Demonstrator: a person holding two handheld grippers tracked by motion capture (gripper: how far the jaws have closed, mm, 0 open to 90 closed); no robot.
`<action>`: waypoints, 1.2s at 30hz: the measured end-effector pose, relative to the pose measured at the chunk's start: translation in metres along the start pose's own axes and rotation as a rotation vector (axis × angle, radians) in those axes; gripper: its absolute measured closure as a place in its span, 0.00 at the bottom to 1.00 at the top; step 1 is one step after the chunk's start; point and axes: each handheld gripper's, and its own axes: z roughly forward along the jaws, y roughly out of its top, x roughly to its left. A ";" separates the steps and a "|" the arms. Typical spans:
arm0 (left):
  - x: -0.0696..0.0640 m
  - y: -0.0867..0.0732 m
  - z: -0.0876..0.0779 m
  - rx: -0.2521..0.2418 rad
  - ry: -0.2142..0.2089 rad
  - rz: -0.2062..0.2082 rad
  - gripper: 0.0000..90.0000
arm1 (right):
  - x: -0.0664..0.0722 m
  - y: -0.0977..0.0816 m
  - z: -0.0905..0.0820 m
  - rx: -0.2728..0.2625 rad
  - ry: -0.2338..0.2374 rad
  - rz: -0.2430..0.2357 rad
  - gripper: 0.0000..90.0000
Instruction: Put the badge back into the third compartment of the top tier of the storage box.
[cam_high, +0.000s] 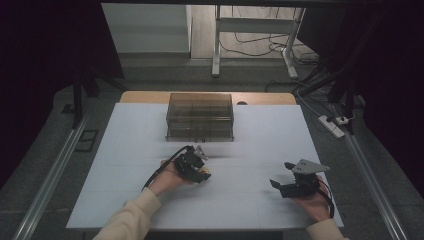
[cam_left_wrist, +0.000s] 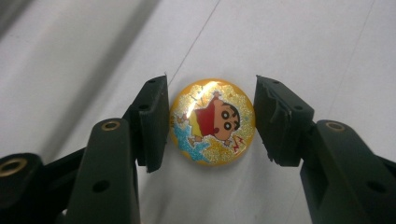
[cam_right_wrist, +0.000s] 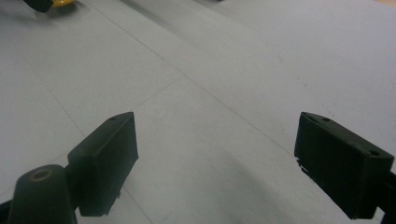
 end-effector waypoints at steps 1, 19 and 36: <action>0.001 0.000 -0.002 -0.011 -0.002 -0.008 0.52 | 0.000 0.000 0.000 0.001 0.001 0.000 0.15; 0.002 0.002 -0.018 -0.070 -0.009 -0.018 0.52 | 0.000 0.000 0.001 0.004 0.003 -0.005 0.15; 0.004 0.002 -0.038 -0.155 0.001 -0.038 0.52 | 0.000 0.000 0.001 0.005 0.004 -0.004 0.15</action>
